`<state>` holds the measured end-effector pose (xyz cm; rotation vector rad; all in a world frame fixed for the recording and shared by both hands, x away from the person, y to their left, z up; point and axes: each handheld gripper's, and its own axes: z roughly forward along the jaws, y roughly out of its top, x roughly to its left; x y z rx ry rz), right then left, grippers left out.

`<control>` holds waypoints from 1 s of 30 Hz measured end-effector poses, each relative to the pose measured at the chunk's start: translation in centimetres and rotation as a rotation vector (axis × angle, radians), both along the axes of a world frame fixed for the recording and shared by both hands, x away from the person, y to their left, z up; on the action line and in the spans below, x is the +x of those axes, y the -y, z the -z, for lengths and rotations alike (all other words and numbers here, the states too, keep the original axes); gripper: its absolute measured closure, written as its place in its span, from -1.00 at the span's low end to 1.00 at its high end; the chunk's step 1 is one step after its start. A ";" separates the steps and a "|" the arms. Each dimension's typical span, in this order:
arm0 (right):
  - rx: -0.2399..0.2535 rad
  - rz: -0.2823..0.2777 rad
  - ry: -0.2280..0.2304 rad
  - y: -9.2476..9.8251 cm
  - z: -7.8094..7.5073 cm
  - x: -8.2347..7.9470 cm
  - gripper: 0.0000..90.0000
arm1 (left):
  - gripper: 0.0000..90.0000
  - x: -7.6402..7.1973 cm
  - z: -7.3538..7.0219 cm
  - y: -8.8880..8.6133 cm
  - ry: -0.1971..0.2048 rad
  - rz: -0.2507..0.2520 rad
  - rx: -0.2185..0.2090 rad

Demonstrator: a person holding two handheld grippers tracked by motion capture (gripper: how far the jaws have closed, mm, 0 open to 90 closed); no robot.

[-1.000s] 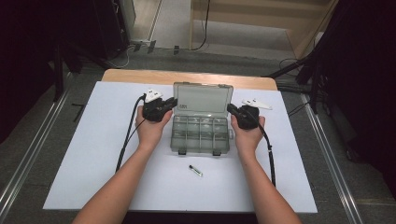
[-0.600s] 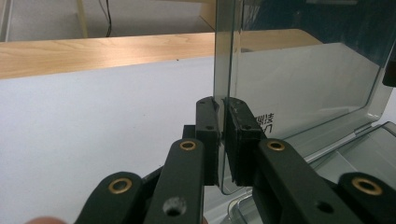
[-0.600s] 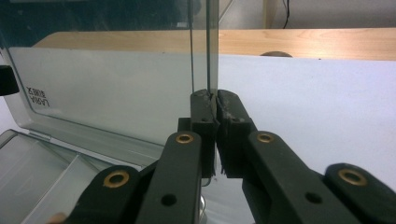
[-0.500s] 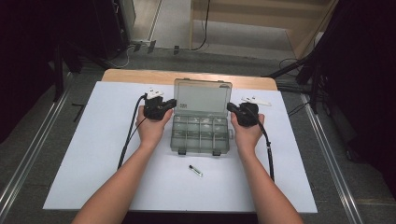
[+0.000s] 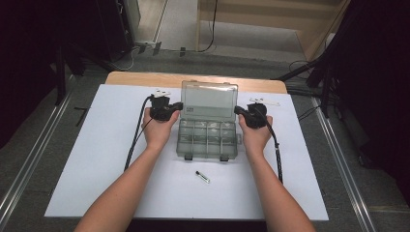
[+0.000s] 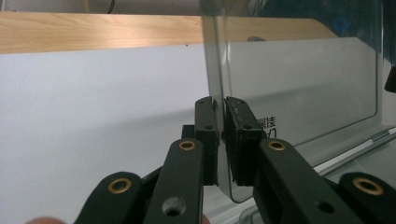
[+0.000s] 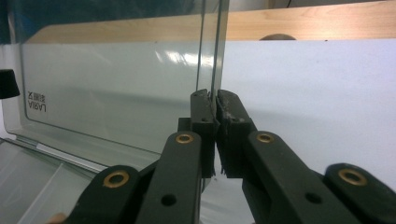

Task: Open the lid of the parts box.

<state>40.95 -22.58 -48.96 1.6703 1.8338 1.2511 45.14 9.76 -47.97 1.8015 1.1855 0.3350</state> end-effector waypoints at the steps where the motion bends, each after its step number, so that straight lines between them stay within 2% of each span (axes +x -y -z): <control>1: 0.001 -0.006 -0.003 0.1 0.1 0.1 0.96 | 0.86 0.1 0.1 0.0 -0.008 0.002 -0.001; 4: 0.022 -0.015 -0.022 0.4 0.4 0.4 0.96 | 0.87 0.6 0.5 -0.2 -0.034 0.007 -0.021; 9: 0.011 -0.017 -0.036 0.4 0.8 0.8 0.97 | 0.88 0.9 1.1 -0.2 -0.063 -0.001 -0.033; 13: 0.031 -0.011 -0.050 0.5 1.1 0.9 0.95 | 0.88 1.1 1.4 -0.5 -0.086 0.012 -0.056; 19: 0.025 -0.019 -0.062 0.4 1.5 1.1 0.86 | 0.87 1.1 1.6 -0.6 -0.089 0.023 -0.049; 21: 0.020 -0.030 -0.064 0.4 1.6 1.1 0.70 | 0.79 0.9 1.5 -0.6 -0.099 0.034 -0.051; 22: 0.019 -0.039 -0.057 0.4 1.6 1.0 0.58 | 0.76 0.7 1.3 -0.6 -0.089 0.040 -0.050; 26: 0.012 -0.060 -0.013 0.3 1.2 0.3 0.08 | 0.40 -0.4 0.7 -1.0 -0.035 0.052 -0.070; 30: -0.031 -0.076 0.023 -0.1 0.7 -0.7 -0.25 | 0.09 -1.4 0.4 -1.2 0.021 0.086 -0.064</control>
